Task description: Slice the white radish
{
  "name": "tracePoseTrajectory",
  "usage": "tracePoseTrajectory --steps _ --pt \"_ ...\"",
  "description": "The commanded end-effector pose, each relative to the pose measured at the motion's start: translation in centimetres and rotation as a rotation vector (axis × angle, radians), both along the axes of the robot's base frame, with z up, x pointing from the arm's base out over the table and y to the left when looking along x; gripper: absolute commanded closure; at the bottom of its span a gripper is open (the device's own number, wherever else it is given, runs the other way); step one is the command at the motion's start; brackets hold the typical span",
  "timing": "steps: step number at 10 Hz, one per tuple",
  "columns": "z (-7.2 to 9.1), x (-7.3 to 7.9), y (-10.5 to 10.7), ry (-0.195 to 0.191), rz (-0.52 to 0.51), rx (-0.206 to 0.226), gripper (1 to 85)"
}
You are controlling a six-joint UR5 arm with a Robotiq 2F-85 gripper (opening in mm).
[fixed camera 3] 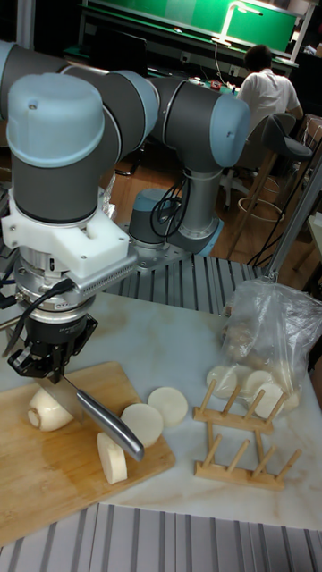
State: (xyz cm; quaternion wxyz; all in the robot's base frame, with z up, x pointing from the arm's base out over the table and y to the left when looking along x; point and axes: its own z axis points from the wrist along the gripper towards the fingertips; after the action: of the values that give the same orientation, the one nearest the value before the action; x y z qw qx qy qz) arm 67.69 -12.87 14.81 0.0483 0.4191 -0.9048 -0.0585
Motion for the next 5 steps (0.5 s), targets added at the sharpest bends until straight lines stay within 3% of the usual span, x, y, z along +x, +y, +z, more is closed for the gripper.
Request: tracePoseTrajectory --steps 1,5 --pt "0.41 -0.05 0.28 0.004 -0.001 0.025 84.3" --pt "0.89 0.66 0.16 0.004 -0.001 0.016 84.3"
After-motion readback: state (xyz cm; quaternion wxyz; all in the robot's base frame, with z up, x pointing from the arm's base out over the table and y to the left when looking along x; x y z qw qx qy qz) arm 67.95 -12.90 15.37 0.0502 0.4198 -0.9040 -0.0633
